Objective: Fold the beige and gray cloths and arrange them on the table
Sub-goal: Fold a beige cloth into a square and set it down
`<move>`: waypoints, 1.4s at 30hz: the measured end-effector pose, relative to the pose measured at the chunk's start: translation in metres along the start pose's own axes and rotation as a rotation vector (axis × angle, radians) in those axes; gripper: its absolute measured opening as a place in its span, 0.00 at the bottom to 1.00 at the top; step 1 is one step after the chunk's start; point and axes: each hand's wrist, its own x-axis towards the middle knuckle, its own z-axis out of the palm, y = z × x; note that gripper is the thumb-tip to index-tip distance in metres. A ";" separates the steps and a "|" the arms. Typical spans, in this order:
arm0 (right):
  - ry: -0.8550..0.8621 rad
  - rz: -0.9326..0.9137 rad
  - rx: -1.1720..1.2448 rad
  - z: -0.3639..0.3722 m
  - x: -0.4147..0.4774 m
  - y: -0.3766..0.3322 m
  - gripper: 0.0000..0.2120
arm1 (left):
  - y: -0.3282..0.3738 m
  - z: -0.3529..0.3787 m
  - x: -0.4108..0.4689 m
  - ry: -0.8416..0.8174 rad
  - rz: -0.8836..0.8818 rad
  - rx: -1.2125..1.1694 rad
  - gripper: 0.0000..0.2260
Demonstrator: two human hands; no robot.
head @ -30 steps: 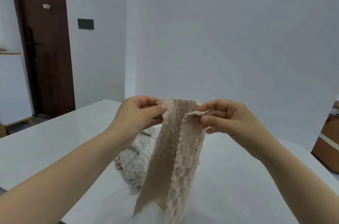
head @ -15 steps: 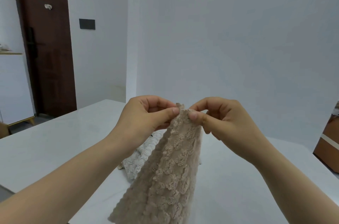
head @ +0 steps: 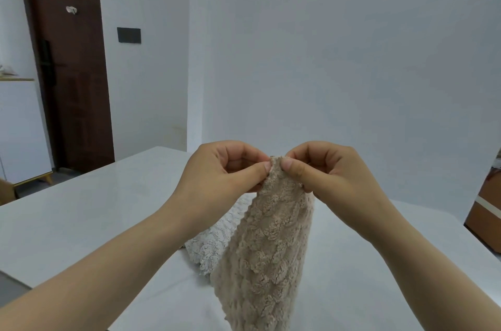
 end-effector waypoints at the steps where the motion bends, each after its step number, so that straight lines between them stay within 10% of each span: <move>1: 0.001 0.002 0.002 0.000 0.000 0.000 0.06 | 0.000 0.000 0.000 -0.003 0.006 0.000 0.02; 42: 0.146 -0.005 -0.184 -0.020 -0.001 0.009 0.07 | -0.013 -0.048 0.014 0.345 0.258 0.341 0.04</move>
